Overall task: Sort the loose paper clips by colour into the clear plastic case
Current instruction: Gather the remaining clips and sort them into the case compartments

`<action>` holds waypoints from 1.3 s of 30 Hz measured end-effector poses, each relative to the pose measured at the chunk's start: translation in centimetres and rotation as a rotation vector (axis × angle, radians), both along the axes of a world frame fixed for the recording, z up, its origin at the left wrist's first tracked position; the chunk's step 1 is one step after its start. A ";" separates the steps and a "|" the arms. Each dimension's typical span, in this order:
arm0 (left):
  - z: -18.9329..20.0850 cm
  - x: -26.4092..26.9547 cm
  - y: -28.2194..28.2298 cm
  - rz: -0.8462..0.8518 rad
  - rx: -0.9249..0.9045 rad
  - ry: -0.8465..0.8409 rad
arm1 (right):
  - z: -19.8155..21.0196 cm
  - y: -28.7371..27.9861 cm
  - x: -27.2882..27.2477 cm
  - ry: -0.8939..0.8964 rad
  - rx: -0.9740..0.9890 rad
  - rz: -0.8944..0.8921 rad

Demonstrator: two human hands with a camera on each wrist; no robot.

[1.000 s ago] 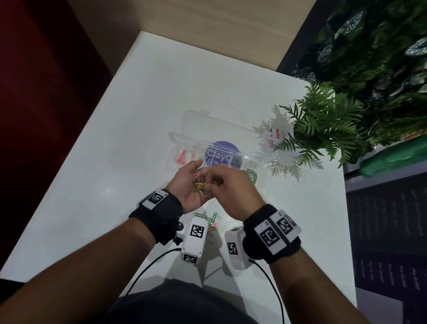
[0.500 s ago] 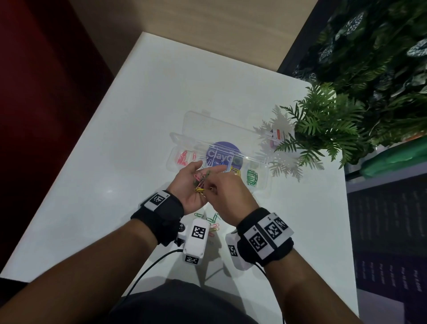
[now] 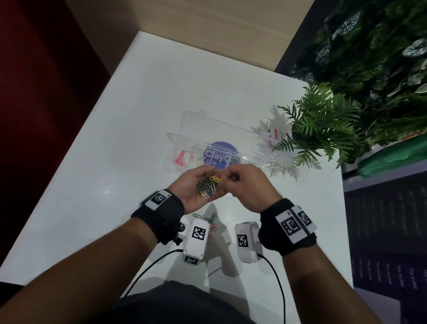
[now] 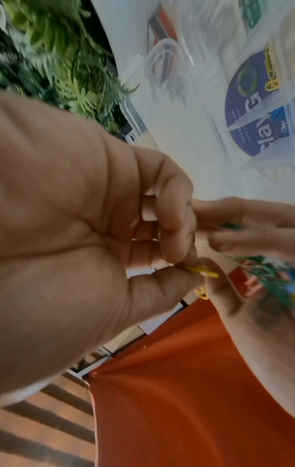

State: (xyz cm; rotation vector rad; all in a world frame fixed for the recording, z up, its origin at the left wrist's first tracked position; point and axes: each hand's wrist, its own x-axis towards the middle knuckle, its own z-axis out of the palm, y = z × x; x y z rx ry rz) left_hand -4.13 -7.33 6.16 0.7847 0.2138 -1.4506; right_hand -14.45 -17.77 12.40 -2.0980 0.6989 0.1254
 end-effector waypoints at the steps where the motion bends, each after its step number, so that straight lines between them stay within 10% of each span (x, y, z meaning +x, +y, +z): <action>1: 0.0 0.0 0.1 -0.008 0.013 -0.002 | 0.0 -0.3 0.0 0.004 0.005 -0.025; 21: -0.5 -0.2 -0.4 0.004 0.010 -0.045 | -1.0 -1.7 -1.7 0.012 0.427 -0.201; 39: -1.1 1.0 0.5 0.041 0.084 -0.084 | -8.6 -7.3 2.9 0.382 -0.104 -0.370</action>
